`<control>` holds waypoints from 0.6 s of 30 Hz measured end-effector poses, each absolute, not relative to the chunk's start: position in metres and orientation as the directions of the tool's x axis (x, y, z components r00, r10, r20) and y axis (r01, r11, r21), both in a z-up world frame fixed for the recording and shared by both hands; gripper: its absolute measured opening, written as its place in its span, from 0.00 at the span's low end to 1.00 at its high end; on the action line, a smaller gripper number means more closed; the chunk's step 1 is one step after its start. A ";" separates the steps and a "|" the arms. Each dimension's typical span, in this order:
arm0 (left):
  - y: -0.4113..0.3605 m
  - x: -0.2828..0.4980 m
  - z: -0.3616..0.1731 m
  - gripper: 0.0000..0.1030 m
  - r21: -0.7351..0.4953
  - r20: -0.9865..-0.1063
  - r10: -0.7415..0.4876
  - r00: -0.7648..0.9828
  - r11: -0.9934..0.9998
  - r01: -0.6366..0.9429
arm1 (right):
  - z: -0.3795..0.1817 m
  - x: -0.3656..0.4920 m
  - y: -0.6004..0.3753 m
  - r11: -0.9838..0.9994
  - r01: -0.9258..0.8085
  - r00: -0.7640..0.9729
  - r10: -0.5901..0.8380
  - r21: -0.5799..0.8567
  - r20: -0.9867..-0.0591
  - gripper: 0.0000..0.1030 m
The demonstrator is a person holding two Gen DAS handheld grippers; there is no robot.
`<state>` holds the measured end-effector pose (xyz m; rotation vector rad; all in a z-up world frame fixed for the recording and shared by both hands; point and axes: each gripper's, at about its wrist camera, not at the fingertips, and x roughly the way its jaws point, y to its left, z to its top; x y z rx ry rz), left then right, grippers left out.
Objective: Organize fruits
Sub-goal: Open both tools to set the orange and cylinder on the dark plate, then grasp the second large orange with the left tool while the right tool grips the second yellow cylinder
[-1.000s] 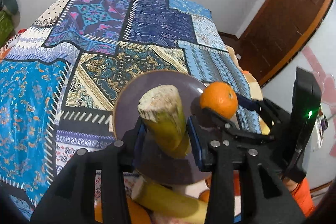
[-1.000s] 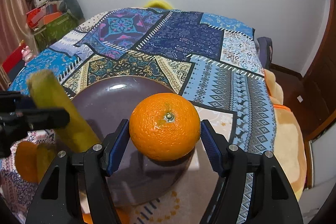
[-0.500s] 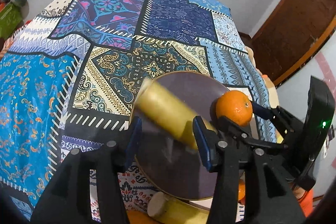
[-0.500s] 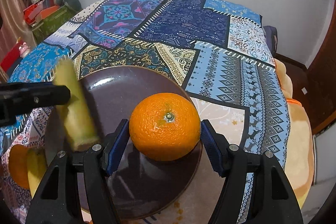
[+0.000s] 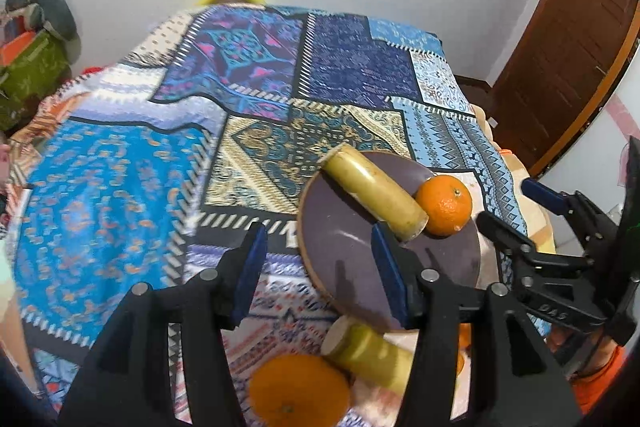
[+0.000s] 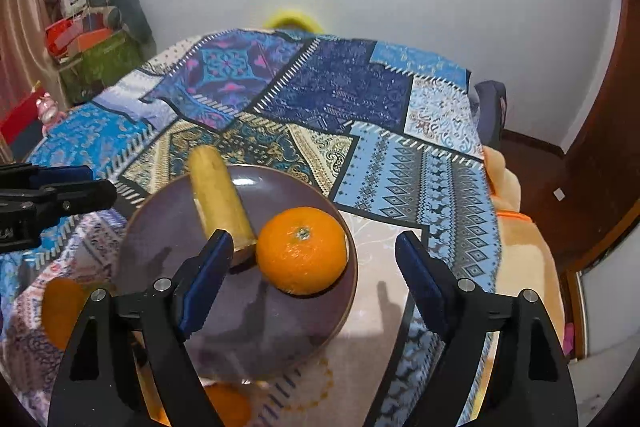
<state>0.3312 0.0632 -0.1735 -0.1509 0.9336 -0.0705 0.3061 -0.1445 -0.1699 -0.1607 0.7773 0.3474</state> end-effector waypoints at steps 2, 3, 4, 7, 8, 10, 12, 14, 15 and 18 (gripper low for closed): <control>0.066 0.318 -0.165 0.53 -0.129 -0.785 -0.096 0.612 0.992 -0.010 | -0.164 0.297 -0.144 0.930 -0.368 0.664 0.254 -0.011 -0.703 0.79; 0.067 0.313 -0.162 0.53 -0.116 -0.781 -0.085 0.618 0.993 -0.010 | -0.161 0.292 -0.143 0.929 -0.371 0.665 0.260 -0.007 -0.700 0.79; 0.068 0.306 -0.157 0.54 -0.100 -0.775 -0.071 0.628 0.995 -0.011 | -0.158 0.286 -0.142 0.927 -0.374 0.666 0.268 -0.001 -0.697 0.79; 0.070 0.284 -0.147 0.61 -0.057 -0.754 -0.037 0.656 0.998 -0.009 | -0.152 0.270 -0.137 0.921 -0.389 0.665 0.285 0.005 -0.690 0.80; 0.070 0.279 -0.145 0.63 -0.048 -0.749 -0.031 0.661 0.999 -0.008 | -0.152 0.266 -0.135 0.919 -0.394 0.665 0.288 0.004 -0.689 0.80; 0.072 0.266 -0.142 0.64 -0.037 -0.743 -0.025 0.669 0.999 -0.003 | -0.150 0.257 -0.129 0.913 -0.408 0.661 0.297 0.002 -0.689 0.80; 0.073 0.256 -0.141 0.65 -0.035 -0.744 -0.028 0.667 0.999 0.003 | -0.151 0.248 -0.123 0.906 -0.422 0.654 0.306 0.002 -0.692 0.80; 0.076 0.247 -0.143 0.65 -0.036 -0.748 -0.030 0.663 0.999 0.004 | -0.154 0.241 -0.118 0.901 -0.434 0.643 0.313 0.004 -0.699 0.80; 0.078 0.243 -0.144 0.66 -0.037 -0.750 -0.031 0.661 0.999 0.004 | -0.155 0.239 -0.116 0.898 -0.439 0.638 0.318 0.007 -0.702 0.80; 0.083 0.234 -0.151 0.67 -0.042 -0.759 -0.031 0.650 0.999 -0.001 | -0.164 0.232 -0.106 0.887 -0.461 0.609 0.332 0.018 -0.720 0.80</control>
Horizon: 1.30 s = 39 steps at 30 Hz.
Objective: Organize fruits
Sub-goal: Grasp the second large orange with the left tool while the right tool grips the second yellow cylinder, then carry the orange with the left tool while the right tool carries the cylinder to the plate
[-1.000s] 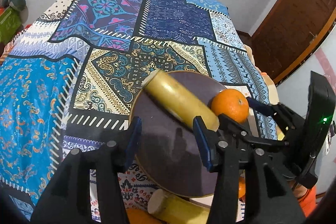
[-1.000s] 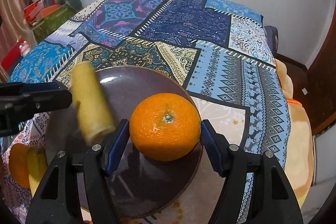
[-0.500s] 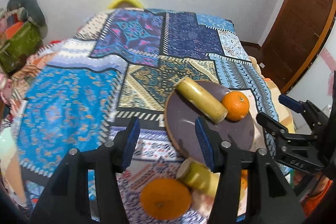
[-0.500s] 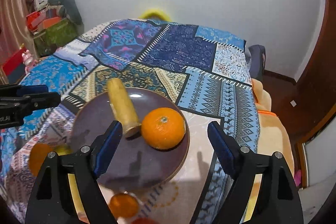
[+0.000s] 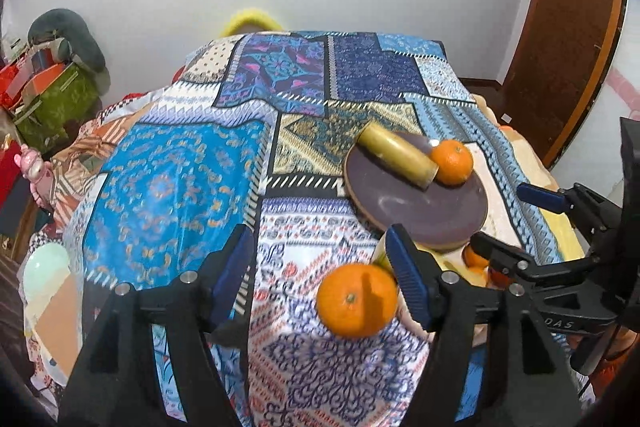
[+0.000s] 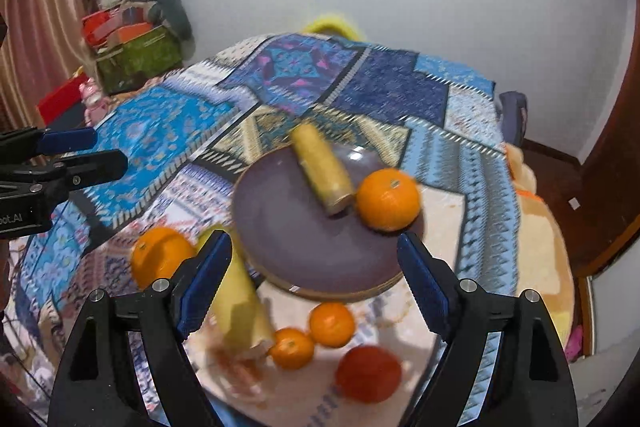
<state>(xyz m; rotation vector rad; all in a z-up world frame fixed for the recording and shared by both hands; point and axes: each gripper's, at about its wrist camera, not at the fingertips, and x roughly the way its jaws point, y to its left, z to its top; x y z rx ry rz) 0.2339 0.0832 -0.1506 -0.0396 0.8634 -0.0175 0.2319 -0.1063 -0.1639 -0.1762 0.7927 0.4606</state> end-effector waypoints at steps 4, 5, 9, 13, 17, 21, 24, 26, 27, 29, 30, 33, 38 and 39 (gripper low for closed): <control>0.091 0.225 -0.165 0.68 -0.055 -0.783 -0.039 0.621 0.998 -0.007 | -0.179 0.227 -0.091 0.874 -0.485 0.572 0.335 0.020 -0.749 0.80; 0.093 0.224 -0.170 0.68 -0.055 -0.790 -0.038 0.612 0.998 -0.009 | -0.183 0.227 -0.088 0.872 -0.489 0.563 0.334 0.020 -0.756 0.80; 0.099 0.219 -0.184 0.68 -0.066 -0.807 -0.046 0.589 0.998 -0.012 | -0.198 0.231 -0.076 0.856 -0.516 0.514 0.346 0.039 -0.785 0.78; 0.104 0.217 -0.194 0.68 -0.102 -0.819 -0.073 0.569 0.995 -0.019 | -0.206 0.231 -0.067 0.839 -0.543 0.485 0.348 0.036 -0.802 0.69; 0.104 0.218 -0.200 0.68 -0.100 -0.824 -0.071 0.562 0.995 -0.022 | -0.215 0.234 -0.059 0.824 -0.565 0.454 0.343 0.032 -0.822 0.61; 0.101 0.220 -0.203 0.68 -0.102 -0.831 -0.080 0.551 0.995 -0.010 | -0.216 0.232 -0.055 0.813 -0.583 0.466 0.334 0.000 -0.819 0.54; 0.097 0.220 -0.204 0.69 -0.115 -0.833 -0.097 0.545 0.993 0.000 | -0.214 0.230 -0.053 0.799 -0.602 0.454 0.340 -0.002 -0.824 0.39; 0.095 0.219 -0.204 0.73 -0.125 -0.832 -0.108 0.545 0.992 0.006 | -0.214 0.229 -0.054 0.799 -0.602 0.449 0.347 0.008 -0.823 0.38; 0.093 0.218 -0.203 0.74 -0.128 -0.830 -0.113 0.546 0.992 0.010 | -0.214 0.229 -0.056 0.798 -0.603 0.444 0.353 0.017 -0.824 0.37; 0.089 0.217 -0.203 0.81 -0.127 -0.827 -0.118 0.550 0.992 0.022 | -0.213 0.227 -0.060 0.802 -0.596 0.429 0.367 0.047 -0.826 0.36; 0.086 0.216 -0.203 0.81 -0.122 -0.826 -0.119 0.551 0.992 0.031 | -0.212 0.226 -0.063 0.802 -0.594 0.419 0.375 0.063 -0.827 0.35; 0.079 0.216 -0.207 0.81 -0.111 -0.830 -0.122 0.544 0.992 0.054 | -0.212 0.221 -0.071 0.797 -0.596 0.393 0.399 0.101 -0.829 0.34; 0.073 0.222 -0.217 0.81 -0.114 -0.845 -0.130 0.518 0.992 0.062 | -0.216 0.225 -0.072 0.785 -0.608 0.362 0.406 0.118 -0.839 0.35; 0.072 0.223 -0.219 0.81 -0.116 -0.847 -0.132 0.514 0.991 0.063 | -0.218 0.227 -0.071 0.783 -0.611 0.353 0.404 0.119 -0.844 0.36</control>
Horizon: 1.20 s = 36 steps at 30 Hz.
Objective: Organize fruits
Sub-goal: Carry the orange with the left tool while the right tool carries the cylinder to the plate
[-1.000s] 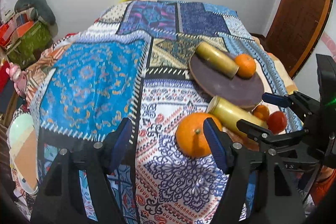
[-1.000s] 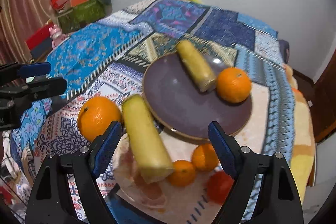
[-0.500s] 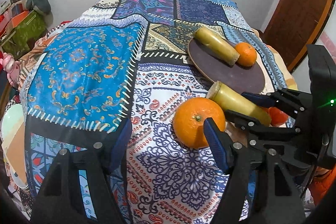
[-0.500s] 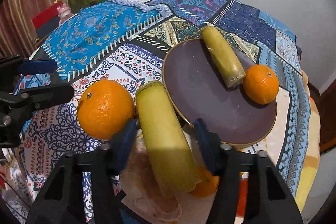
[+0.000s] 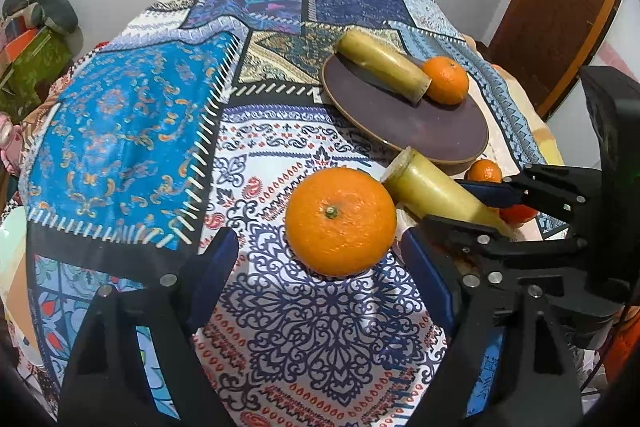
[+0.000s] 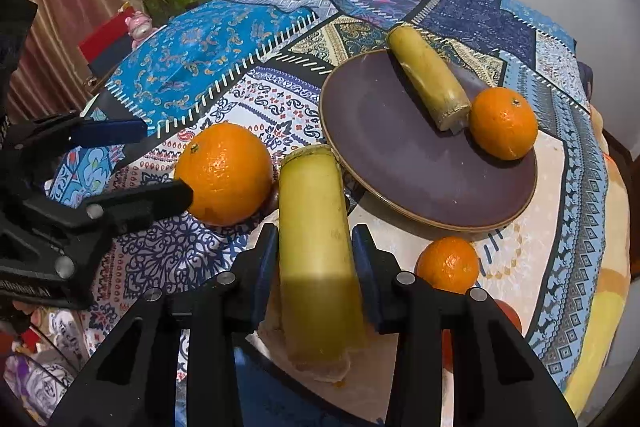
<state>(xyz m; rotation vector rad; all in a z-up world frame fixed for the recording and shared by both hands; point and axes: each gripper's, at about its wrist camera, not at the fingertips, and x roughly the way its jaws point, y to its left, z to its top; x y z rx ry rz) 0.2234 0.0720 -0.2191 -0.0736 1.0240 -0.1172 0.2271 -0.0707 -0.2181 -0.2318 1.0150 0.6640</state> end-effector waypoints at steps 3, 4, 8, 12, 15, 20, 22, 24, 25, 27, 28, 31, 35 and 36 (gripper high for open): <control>0.069 0.229 -0.227 0.81 -0.118 -0.856 -0.134 0.499 0.991 0.064 | -0.222 0.229 -0.069 0.778 -0.616 0.352 0.415 0.127 -0.839 0.35; 0.069 0.232 -0.230 0.81 -0.119 -0.861 -0.134 0.490 0.991 0.063 | -0.222 0.229 -0.070 0.775 -0.619 0.356 0.420 0.126 -0.835 0.35; 0.073 0.239 -0.235 0.81 -0.170 -0.861 -0.172 0.479 0.984 0.048 | -0.221 0.227 -0.076 0.777 -0.610 0.357 0.447 0.158 -0.820 0.34; 0.073 0.244 -0.237 0.81 -0.186 -0.859 -0.184 0.477 0.982 0.044 | -0.217 0.221 -0.080 0.781 -0.608 0.381 0.445 0.142 -0.811 0.34; 0.069 0.245 -0.238 0.78 -0.176 -0.859 -0.183 0.479 0.983 0.060 | -0.211 0.219 -0.085 0.783 -0.604 0.390 0.453 0.149 -0.801 0.33; 0.064 0.246 -0.237 0.67 -0.177 -0.857 -0.192 0.478 0.981 0.078 | -0.201 0.216 -0.094 0.796 -0.587 0.422 0.456 0.147 -0.784 0.34; 0.064 0.245 -0.237 0.66 -0.180 -0.859 -0.192 0.475 0.981 0.070 | -0.197 0.216 -0.099 0.804 -0.576 0.437 0.454 0.146 -0.776 0.34; 0.065 0.243 -0.234 0.66 -0.174 -0.859 -0.184 0.478 0.983 0.065 | -0.192 0.216 -0.104 0.813 -0.565 0.456 0.449 0.140 -0.769 0.34; 0.065 0.241 -0.232 0.66 -0.169 -0.857 -0.178 0.484 0.984 0.062 | -0.190 0.215 -0.106 0.818 -0.559 0.467 0.446 0.136 -0.764 0.34; 0.066 0.239 -0.227 0.66 -0.165 -0.850 -0.172 0.498 0.985 0.059 | -0.184 0.216 -0.112 0.825 -0.549 0.486 0.442 0.130 -0.754 0.34; 0.066 0.238 -0.223 0.66 -0.165 -0.846 -0.172 0.505 0.985 0.058 | -0.181 0.217 -0.114 0.829 -0.545 0.494 0.440 0.127 -0.750 0.34; 0.067 0.236 -0.211 0.66 -0.162 -0.828 -0.165 0.535 0.985 0.054 | -0.173 0.219 -0.120 0.840 -0.530 0.524 0.431 0.115 -0.734 0.34; 0.067 0.237 -0.192 0.65 -0.161 -0.801 -0.160 0.577 0.986 0.050 | -0.163 0.225 -0.126 0.852 -0.513 0.558 0.424 0.105 -0.713 0.33; 0.067 0.238 -0.189 0.65 -0.162 -0.795 -0.161 0.584 0.985 0.051 | -0.160 0.227 -0.127 0.856 -0.507 0.569 0.423 0.104 -0.706 0.33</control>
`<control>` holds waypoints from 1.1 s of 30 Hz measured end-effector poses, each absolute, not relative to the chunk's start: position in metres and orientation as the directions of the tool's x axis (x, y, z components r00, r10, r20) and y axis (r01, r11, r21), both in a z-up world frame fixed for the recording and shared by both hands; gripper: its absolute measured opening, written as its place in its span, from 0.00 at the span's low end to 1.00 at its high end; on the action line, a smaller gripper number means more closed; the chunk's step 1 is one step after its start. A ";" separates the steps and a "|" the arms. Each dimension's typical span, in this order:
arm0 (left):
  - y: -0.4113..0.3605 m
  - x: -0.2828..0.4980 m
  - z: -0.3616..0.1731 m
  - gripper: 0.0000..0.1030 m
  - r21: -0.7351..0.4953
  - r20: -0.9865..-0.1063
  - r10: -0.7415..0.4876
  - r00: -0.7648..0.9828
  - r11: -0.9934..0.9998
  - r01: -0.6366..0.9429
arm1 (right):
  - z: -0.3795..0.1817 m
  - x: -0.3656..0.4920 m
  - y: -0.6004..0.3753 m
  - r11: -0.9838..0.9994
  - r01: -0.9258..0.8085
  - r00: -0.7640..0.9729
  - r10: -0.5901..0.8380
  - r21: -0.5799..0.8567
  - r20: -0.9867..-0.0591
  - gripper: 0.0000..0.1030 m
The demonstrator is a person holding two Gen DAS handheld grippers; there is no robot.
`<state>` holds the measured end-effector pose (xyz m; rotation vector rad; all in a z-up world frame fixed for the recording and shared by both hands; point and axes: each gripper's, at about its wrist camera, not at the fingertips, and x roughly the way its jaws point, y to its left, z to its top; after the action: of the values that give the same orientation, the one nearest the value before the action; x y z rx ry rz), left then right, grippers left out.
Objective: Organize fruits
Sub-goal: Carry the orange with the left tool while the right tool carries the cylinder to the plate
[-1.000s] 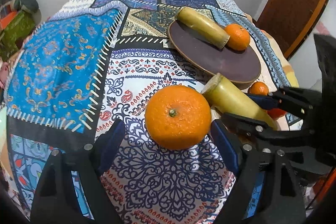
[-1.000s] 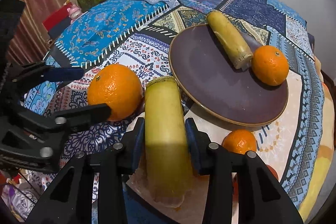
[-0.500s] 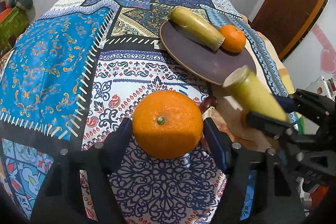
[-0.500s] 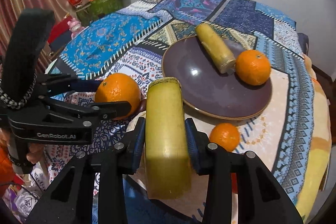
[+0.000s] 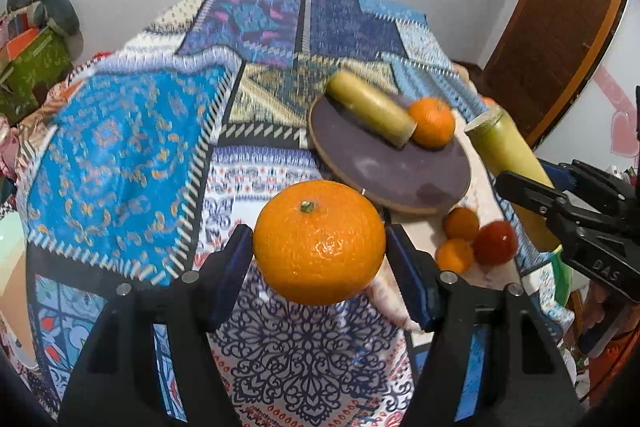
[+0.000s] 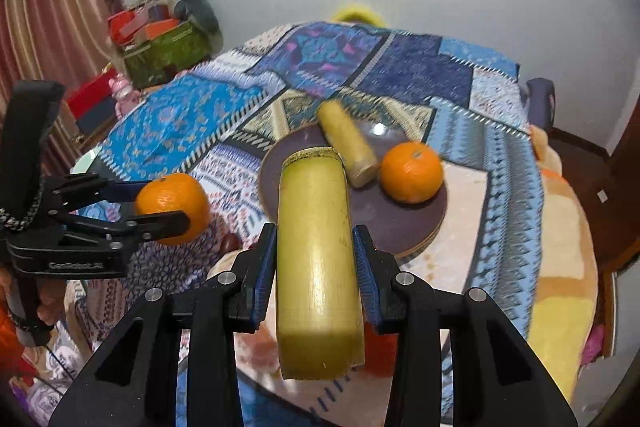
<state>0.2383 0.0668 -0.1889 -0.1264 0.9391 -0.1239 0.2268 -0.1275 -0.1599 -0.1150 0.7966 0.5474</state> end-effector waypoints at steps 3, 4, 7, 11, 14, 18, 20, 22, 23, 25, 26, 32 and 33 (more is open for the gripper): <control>0.064 0.243 -0.177 0.65 -0.159 -0.778 -0.158 0.608 0.986 0.053 | -0.155 0.231 -0.130 0.862 -0.497 0.589 0.418 0.097 -0.692 0.33; 0.063 0.246 -0.173 0.65 -0.155 -0.771 -0.158 0.617 0.986 0.058 | -0.153 0.233 -0.132 0.864 -0.494 0.596 0.416 0.095 -0.687 0.33; 0.058 0.256 -0.166 0.65 -0.144 -0.758 -0.155 0.633 0.987 0.069 | -0.149 0.240 -0.134 0.870 -0.484 0.613 0.413 0.093 -0.674 0.33; 0.053 0.269 -0.161 0.65 -0.141 -0.749 -0.160 0.643 0.987 0.081 | -0.147 0.253 -0.138 0.878 -0.469 0.628 0.409 0.098 -0.662 0.33; 0.047 0.280 -0.161 0.65 -0.130 -0.744 -0.160 0.648 0.987 0.093 | -0.147 0.261 -0.139 0.882 -0.463 0.637 0.405 0.095 -0.656 0.33; 0.040 0.296 -0.165 0.65 -0.125 -0.746 -0.164 0.645 0.986 0.106 | -0.151 0.275 -0.139 0.885 -0.456 0.641 0.401 0.095 -0.655 0.34; 0.037 0.304 -0.169 0.65 -0.126 -0.750 -0.168 0.640 0.986 0.111 | -0.153 0.281 -0.138 0.886 -0.454 0.641 0.397 0.093 -0.657 0.33; 0.033 0.313 -0.173 0.65 -0.119 -0.754 -0.165 0.636 0.986 0.115 | -0.157 0.289 -0.137 0.886 -0.454 0.635 0.397 0.097 -0.663 0.33; 0.032 0.316 -0.175 0.65 -0.115 -0.755 -0.163 0.635 0.986 0.116 | -0.159 0.293 -0.136 0.886 -0.454 0.632 0.398 0.098 -0.666 0.33; 0.030 0.325 -0.181 0.65 -0.110 -0.761 -0.161 0.629 0.987 0.120 | -0.163 0.299 -0.135 0.885 -0.454 0.627 0.395 0.097 -0.671 0.33; 0.030 0.329 -0.183 0.65 -0.112 -0.764 -0.162 0.625 0.986 0.120 | -0.165 0.302 -0.135 0.885 -0.455 0.624 0.396 0.098 -0.674 0.33; 0.029 0.353 -0.202 0.65 -0.113 -0.783 -0.164 0.600 0.986 0.121 | -0.177 0.319 -0.135 0.883 -0.456 0.602 0.401 0.115 -0.690 0.33; 0.029 0.356 -0.205 0.65 -0.114 -0.784 -0.167 0.597 0.985 0.126 | -0.178 0.320 -0.135 0.882 -0.456 0.601 0.402 0.116 -0.690 0.33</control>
<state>0.3556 0.0286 -0.2045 -0.0480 0.9150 -0.1703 0.3202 -0.1353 -0.1777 -0.0745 0.7806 0.4977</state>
